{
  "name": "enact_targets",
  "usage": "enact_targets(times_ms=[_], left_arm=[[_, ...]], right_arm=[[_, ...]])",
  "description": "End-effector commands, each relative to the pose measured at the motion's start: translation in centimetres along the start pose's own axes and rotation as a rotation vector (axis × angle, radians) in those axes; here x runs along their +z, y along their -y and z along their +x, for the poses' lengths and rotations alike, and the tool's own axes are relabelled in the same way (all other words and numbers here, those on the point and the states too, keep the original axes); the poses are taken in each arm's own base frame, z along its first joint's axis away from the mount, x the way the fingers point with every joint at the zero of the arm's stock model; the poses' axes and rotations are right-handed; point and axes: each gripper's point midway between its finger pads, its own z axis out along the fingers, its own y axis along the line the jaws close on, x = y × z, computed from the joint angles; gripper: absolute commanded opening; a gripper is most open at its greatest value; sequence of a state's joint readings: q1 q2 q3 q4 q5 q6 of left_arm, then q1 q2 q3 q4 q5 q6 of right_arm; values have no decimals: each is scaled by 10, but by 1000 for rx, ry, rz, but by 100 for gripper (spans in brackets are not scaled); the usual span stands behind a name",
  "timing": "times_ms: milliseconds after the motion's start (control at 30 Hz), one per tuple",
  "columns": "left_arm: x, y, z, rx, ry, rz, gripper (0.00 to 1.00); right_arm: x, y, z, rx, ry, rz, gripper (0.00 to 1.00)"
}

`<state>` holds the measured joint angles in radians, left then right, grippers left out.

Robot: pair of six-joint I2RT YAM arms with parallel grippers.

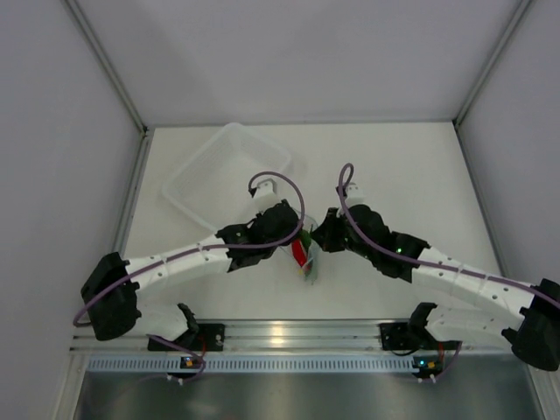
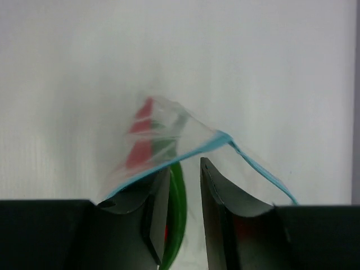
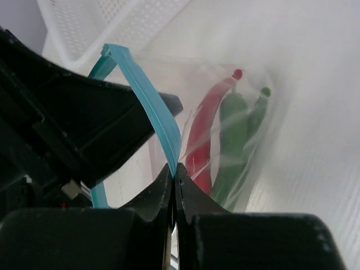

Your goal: Open the zip-top bag and remove the fake food

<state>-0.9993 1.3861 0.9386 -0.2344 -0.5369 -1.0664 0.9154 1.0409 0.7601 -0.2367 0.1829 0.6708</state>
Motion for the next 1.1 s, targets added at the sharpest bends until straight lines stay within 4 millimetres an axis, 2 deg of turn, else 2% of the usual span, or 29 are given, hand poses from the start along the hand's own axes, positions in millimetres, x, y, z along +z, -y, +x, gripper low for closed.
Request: enact_targets(times_ms=[0,67,100,133,200,233,400,533,700,833,900,933,1033,1067], left_arm=[[-27,28,-8,62,-52,136,34],[-40,37,-14,77,-60,177,27],[-45,44,-22,91,-47,194,20],[-46,39,-21,115,-52,173,10],[-46,35,-24,139,-48,144,1],[-44,32,-20,149,-60,138,0],[-35,26,-1,115,-113,113,0],[-23,26,11,92,-118,78,0],[-17,43,26,92,-102,80,0],[0,46,47,109,-126,53,0],[8,45,57,119,-148,39,0],[16,42,65,132,-159,20,0],[29,38,81,158,-184,-8,0],[32,38,83,167,-187,-15,0]], right_arm=[[7,-38,-27,107,100,-156,0],[7,-53,-27,161,101,-231,0],[7,-57,-30,193,114,-258,0],[8,-57,-31,198,114,-255,0],[12,-47,-32,206,131,-194,0],[14,-42,-32,207,135,-169,0],[15,-24,-33,269,181,-94,0],[17,-21,-31,286,190,-87,0],[21,-9,-22,266,170,-53,0],[20,4,-10,227,133,-28,0],[15,16,-12,209,136,-13,0],[13,28,-3,198,108,28,0],[2,55,-1,182,106,81,0],[-2,65,-6,184,122,98,0]])
